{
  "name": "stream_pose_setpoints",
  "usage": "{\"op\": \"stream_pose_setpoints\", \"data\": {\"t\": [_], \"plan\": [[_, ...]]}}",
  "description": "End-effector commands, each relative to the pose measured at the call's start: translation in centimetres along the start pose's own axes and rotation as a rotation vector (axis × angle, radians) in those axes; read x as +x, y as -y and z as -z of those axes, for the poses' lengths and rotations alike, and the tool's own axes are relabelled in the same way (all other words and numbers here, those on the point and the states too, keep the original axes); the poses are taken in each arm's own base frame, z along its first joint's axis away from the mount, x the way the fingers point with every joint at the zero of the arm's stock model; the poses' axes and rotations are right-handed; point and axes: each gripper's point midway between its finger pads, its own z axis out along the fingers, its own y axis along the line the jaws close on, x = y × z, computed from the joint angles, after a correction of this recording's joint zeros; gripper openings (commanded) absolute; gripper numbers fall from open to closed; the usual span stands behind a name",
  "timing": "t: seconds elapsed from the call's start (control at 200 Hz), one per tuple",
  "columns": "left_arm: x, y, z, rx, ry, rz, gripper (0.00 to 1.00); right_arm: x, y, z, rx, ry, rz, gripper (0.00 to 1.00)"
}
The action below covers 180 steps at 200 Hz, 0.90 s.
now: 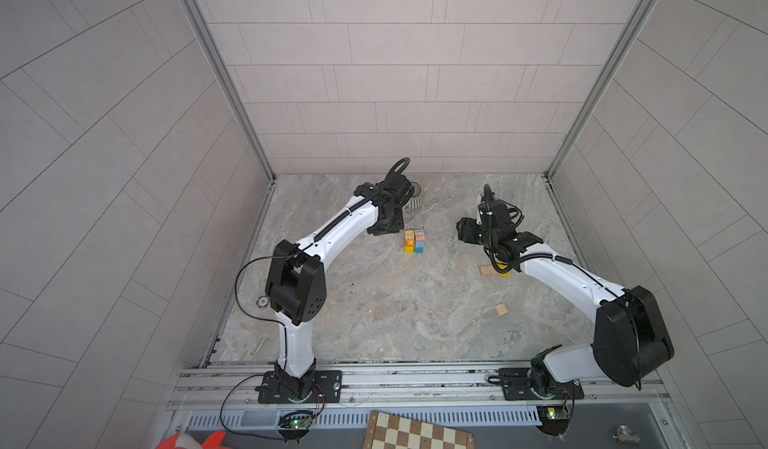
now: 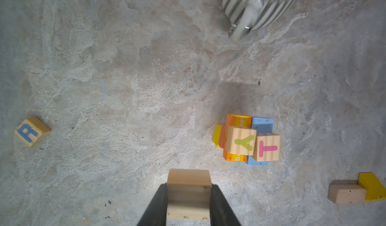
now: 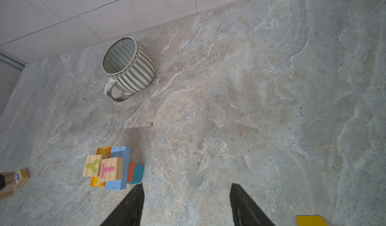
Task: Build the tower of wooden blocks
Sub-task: 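Lift the slotted block with the left gripper and carry it over the stack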
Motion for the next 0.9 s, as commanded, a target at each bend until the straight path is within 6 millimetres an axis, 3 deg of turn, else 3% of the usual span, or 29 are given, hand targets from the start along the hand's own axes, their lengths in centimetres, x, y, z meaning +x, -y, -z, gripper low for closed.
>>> {"op": "stream_pose_setpoints", "data": {"t": [0.0,0.345,0.896], "plan": [[0.6,1.5,0.3,-0.007,-0.015,-0.012,0.33,0.1,0.3,0.0,0.005,0.005,-0.029,0.67],[1.2,5.1,-0.8,-0.019,-0.021,-0.063,0.33,-0.1,0.1,0.4,-0.014,0.016,-0.047,0.67],[0.5,5.4,-3.1,-0.045,-0.051,-0.11,0.34,0.1,0.0,0.3,-0.025,0.008,-0.054,0.66]]}}
